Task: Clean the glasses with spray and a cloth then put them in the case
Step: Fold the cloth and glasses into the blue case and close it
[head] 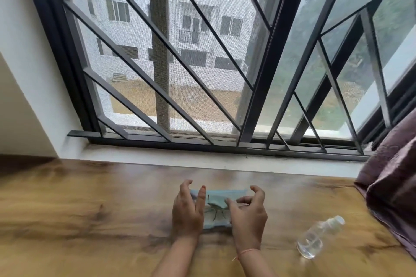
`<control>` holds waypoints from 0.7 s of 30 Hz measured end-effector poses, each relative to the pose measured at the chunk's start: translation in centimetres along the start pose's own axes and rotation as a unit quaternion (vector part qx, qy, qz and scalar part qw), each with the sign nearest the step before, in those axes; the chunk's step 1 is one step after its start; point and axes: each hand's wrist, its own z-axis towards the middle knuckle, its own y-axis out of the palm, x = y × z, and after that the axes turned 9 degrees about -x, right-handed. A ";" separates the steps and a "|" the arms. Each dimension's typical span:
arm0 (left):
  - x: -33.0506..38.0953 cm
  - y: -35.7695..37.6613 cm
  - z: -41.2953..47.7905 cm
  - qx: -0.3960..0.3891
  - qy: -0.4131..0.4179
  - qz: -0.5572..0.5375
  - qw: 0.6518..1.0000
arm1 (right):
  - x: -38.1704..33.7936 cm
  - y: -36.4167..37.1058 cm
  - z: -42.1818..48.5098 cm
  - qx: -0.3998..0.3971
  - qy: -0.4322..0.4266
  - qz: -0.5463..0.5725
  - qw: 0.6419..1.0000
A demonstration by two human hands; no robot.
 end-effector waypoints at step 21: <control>-0.6 -2.0 -2.3 -0.163 0.050 -0.007 0.985 | 7.3 -3.7 -1.5 -0.026 -0.320 -0.146 0.936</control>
